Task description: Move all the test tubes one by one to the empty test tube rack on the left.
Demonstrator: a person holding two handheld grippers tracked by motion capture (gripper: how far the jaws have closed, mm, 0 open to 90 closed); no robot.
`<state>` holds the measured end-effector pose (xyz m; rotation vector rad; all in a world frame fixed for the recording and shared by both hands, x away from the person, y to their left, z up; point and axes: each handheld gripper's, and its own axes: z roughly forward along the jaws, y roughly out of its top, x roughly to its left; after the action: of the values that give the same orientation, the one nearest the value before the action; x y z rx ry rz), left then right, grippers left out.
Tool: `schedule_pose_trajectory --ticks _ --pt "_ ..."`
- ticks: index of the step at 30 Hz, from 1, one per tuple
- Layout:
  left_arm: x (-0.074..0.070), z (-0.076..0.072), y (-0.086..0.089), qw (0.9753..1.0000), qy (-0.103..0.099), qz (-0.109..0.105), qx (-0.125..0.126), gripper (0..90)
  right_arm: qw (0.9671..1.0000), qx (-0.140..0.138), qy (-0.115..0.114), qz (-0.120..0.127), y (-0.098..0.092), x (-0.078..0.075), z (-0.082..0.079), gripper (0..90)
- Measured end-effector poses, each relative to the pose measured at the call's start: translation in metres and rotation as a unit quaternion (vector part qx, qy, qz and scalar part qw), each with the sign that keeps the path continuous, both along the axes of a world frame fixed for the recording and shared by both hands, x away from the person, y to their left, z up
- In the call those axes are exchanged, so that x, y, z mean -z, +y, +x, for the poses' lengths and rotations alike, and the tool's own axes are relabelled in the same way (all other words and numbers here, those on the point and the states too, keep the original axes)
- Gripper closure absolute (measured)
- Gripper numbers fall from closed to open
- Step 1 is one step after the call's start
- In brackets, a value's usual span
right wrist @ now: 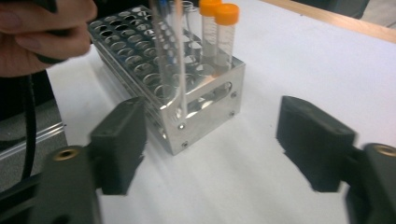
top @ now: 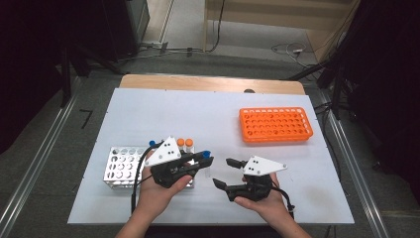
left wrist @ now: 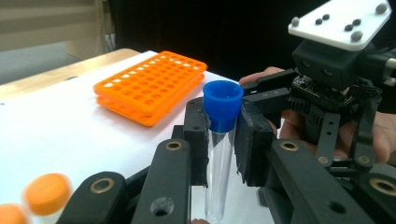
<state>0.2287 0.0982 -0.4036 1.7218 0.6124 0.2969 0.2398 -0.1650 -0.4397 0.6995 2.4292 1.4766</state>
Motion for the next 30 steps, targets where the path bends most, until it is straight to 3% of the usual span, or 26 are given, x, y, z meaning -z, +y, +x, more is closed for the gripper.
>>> schedule_pose_trajectory --ticks 11,30 --pt "-0.009 0.003 0.031 0.999 -0.008 -0.011 -0.042 76.7 0.9998 0.005 0.019 0.001 -0.014 0.004 0.014 1.4" --pt "-0.012 0.007 0.076 0.9938 -0.014 -0.012 -0.11 76.7 0.9994 0.023 0.024 0.004 -0.036 0.01 0.031 0.0"
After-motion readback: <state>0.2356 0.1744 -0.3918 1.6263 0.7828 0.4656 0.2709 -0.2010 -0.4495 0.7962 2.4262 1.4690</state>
